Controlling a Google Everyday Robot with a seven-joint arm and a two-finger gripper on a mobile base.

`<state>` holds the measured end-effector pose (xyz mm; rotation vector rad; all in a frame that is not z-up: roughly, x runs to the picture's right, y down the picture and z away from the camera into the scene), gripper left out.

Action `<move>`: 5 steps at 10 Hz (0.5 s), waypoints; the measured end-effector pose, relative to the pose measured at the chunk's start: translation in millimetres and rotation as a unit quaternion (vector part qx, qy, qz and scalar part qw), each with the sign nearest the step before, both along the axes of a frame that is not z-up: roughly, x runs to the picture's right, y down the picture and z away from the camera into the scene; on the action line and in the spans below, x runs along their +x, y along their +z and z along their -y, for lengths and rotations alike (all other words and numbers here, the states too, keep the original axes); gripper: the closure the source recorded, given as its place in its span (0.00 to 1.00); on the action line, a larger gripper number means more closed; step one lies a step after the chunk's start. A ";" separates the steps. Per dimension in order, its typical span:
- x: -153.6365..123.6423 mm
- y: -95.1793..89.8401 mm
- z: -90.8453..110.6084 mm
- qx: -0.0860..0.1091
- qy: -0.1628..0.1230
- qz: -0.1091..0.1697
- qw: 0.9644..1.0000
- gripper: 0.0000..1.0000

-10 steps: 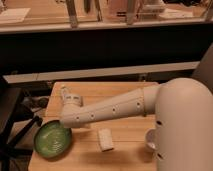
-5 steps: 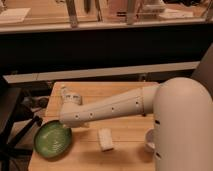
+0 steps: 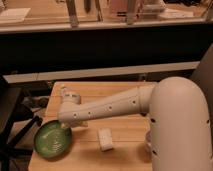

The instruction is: Pick up the ceramic bowl

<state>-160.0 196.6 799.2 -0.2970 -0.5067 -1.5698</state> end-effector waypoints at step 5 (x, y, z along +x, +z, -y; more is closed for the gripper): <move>-5.6 7.0 1.2 -0.003 -0.012 0.014 1.000 0.20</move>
